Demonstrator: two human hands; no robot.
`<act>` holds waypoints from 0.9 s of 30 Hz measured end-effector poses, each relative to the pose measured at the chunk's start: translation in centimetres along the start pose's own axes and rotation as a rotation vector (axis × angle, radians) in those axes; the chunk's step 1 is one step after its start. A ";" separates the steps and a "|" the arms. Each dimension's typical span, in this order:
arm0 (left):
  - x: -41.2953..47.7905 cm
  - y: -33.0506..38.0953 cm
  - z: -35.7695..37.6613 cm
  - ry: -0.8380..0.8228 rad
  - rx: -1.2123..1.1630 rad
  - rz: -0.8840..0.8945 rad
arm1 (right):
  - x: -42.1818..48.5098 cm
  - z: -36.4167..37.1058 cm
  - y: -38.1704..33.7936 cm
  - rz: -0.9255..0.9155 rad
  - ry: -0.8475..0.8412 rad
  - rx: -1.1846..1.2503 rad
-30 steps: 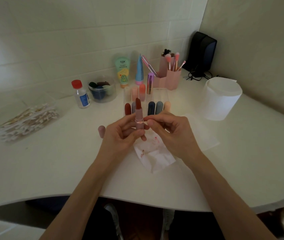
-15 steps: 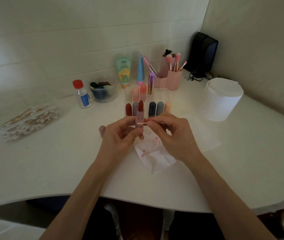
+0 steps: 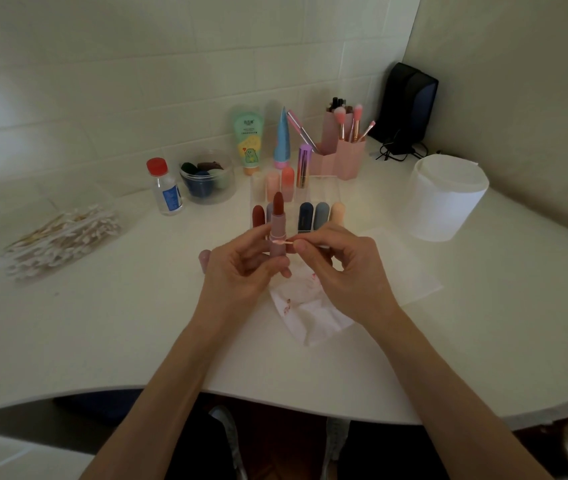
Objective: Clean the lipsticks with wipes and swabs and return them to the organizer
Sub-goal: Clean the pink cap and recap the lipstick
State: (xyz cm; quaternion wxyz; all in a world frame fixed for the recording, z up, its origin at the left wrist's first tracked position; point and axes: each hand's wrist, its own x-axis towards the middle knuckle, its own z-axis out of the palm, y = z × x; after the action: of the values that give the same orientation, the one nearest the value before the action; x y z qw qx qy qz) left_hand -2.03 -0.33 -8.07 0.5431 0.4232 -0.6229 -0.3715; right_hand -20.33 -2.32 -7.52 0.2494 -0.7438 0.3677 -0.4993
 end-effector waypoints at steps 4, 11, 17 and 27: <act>0.1 -0.2 -0.1 0.023 -0.067 -0.038 | 0.0 0.0 0.0 -0.007 -0.005 0.016; 0.0 0.3 0.1 -0.017 -0.032 -0.018 | 0.0 -0.2 -0.3 -0.023 0.013 -0.001; 0.0 0.0 0.0 0.015 0.040 -0.020 | -0.1 0.1 -0.6 -0.037 0.007 -0.034; -0.1 0.1 0.0 -0.076 0.000 0.010 | -0.1 -0.1 -0.6 -0.039 0.002 -0.054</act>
State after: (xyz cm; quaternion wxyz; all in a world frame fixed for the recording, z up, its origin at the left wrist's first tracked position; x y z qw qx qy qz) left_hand -2.03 -0.16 -8.02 0.5211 0.4055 -0.6451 -0.3846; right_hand -20.25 -1.89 -7.06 0.2192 -0.7569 0.3665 -0.4948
